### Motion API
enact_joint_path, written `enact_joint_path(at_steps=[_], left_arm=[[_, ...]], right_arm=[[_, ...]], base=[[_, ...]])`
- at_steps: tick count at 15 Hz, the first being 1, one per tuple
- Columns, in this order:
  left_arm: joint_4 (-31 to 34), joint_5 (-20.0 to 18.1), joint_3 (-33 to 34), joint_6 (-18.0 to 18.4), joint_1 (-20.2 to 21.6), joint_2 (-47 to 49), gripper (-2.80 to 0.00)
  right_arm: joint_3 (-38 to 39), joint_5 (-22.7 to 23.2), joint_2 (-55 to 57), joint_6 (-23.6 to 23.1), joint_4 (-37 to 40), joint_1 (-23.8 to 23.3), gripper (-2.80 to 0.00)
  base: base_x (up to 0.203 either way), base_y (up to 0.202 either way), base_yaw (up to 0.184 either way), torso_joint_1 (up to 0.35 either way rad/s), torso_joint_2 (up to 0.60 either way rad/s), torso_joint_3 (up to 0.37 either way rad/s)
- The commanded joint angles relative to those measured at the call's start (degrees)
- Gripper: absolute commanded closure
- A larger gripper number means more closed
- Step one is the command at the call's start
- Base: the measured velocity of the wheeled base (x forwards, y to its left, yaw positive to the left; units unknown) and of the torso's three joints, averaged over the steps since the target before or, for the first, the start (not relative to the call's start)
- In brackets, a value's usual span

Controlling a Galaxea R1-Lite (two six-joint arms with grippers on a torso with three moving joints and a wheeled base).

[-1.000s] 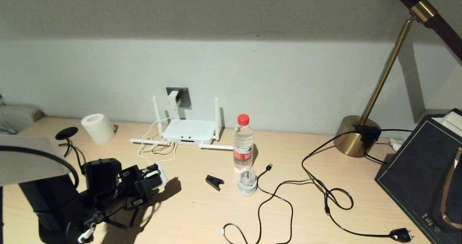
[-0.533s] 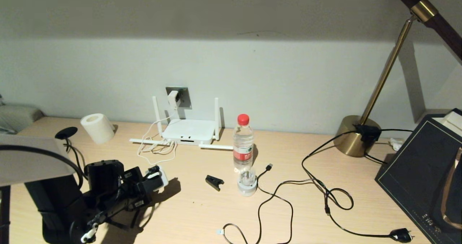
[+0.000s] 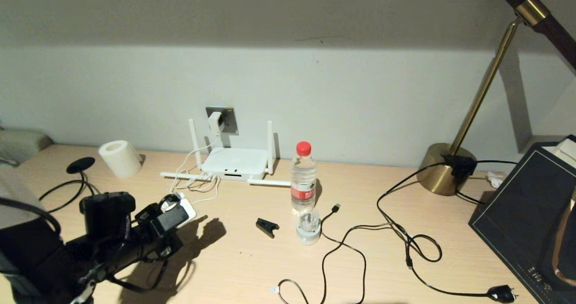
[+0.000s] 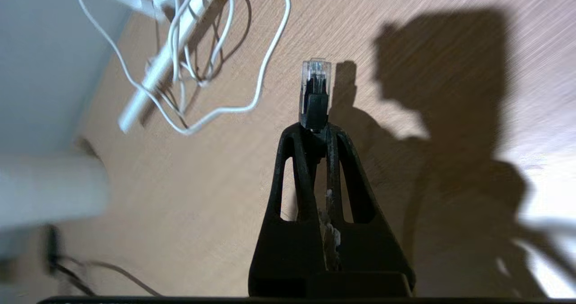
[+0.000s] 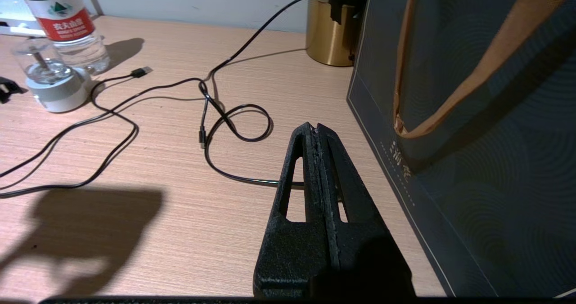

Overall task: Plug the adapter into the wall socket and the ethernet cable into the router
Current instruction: Hand it to the other hand

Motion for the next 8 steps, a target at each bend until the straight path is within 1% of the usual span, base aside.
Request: enact_joint_path(at_steps=[1,3,4,5,6,7,8], left_arm=[[12.9,-0.2,-2.4,-10.9,-0.8,-10.5,0.00],[28.0,-1.1,-6.5,-19.6,-2.1,-15.5,0.00],[35.2,-3.0,-8.6,-23.4,-2.4,-17.5,0.00],[40.8,-5.2,-10.4,-26.4,-2.5,-18.7,0.00],[45.1,-7.7,-12.5,-30.0,-2.6,-19.2,0.00],[46.4,-10.0,-13.5,-32.5,-2.7,-18.8,0.00],[47.1,-11.8,-13.9,-34.0,-2.7,-18.0,0.00]], right_arm=[[0.5,0.0,0.0,0.0,0.0,0.0,0.00],[0.5,0.0,0.0,0.0,0.0,0.0,0.00],[0.5,0.0,0.0,0.0,0.0,0.0,0.00],[0.5,0.0,0.0,0.0,0.0,0.0,0.00],[0.5,0.0,0.0,0.0,0.0,0.0,0.00],[0.5,0.0,0.0,0.0,0.0,0.0,0.00],[0.5,0.0,0.0,0.0,0.0,0.0,0.00]], base=[[0.000,0.000,0.000,0.000,0.00,0.000],[0.000,0.000,0.000,0.000,0.00,0.000],[0.000,0.000,0.000,0.000,0.00,0.000],[0.000,0.000,0.000,0.000,0.00,0.000],[0.000,0.000,0.000,0.000,0.00,0.000],[0.000,0.000,0.000,0.000,0.00,0.000],[0.000,0.000,0.000,0.000,0.00,0.000]])
